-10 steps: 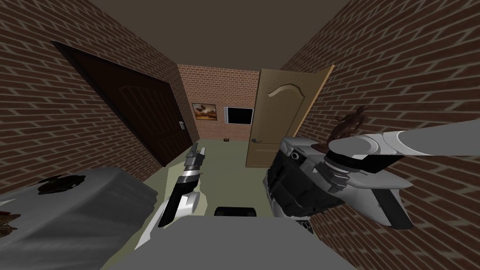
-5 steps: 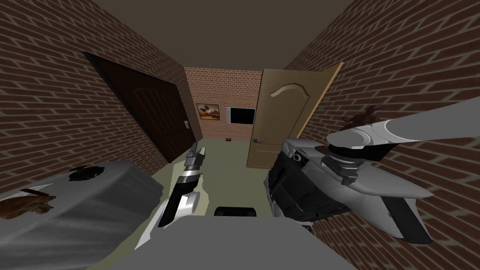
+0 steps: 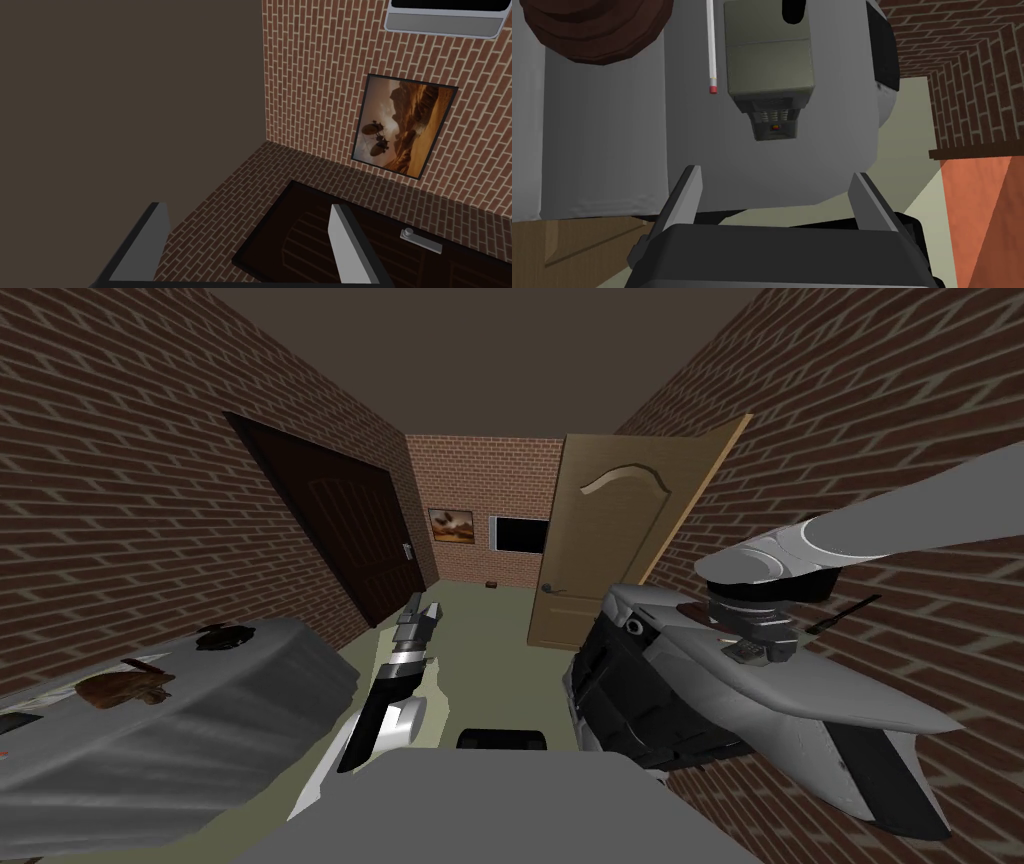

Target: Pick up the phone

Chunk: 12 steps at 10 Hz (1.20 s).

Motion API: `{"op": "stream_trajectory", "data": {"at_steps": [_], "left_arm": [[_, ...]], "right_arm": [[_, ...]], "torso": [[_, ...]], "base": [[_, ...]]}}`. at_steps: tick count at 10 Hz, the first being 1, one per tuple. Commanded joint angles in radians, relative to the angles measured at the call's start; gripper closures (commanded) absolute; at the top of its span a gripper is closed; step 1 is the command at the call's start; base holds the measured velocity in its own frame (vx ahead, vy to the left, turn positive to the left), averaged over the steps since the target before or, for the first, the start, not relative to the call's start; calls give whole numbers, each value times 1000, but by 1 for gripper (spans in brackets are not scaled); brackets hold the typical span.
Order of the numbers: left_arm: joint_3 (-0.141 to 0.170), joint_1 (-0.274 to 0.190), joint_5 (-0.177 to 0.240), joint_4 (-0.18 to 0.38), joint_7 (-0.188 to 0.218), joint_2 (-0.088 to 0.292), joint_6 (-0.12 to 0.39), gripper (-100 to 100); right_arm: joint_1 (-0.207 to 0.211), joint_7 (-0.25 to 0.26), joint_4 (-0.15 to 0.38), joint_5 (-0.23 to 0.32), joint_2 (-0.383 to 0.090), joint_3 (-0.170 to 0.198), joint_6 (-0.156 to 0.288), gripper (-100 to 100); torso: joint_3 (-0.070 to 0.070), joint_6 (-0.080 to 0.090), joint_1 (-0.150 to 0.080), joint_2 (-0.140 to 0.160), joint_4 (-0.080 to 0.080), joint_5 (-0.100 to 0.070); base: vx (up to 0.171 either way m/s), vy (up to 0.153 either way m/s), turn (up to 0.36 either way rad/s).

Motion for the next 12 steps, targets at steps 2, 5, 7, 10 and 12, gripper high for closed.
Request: {"op": "stream_trajectory", "data": {"at_steps": [2,5,7,10,12], "left_arm": [[0,0,0,0,0,0,0,0],[0,0,0,0,0,0,0,0],[0,1,0,0,0,0,0,0],[0,0,0,0,0,0,0,0],[0,0,0,0,0,0,0,0]], "right_arm": [[5,-14,29,45,-67,19,-17,-100],[12,-18,38,55,-76,21,-18,0],[15,56,75,-12,-38,53,26,-100],[19,141,112,-61,-1,85,70,-100],[19,199,112,-78,-1,85,70,-100]], "torso": [[1,0,1,1,0,0],[0,1,4,-1,0,0],[-4,2,8,-9,-1,1],[-5,0,8,-7,-2,2],[-7,0,12,-12,-3,2]], "base": [[-65,-81,70],[-25,-40,30],[156,72,-248],[84,40,-79],[126,79,-97]]}}
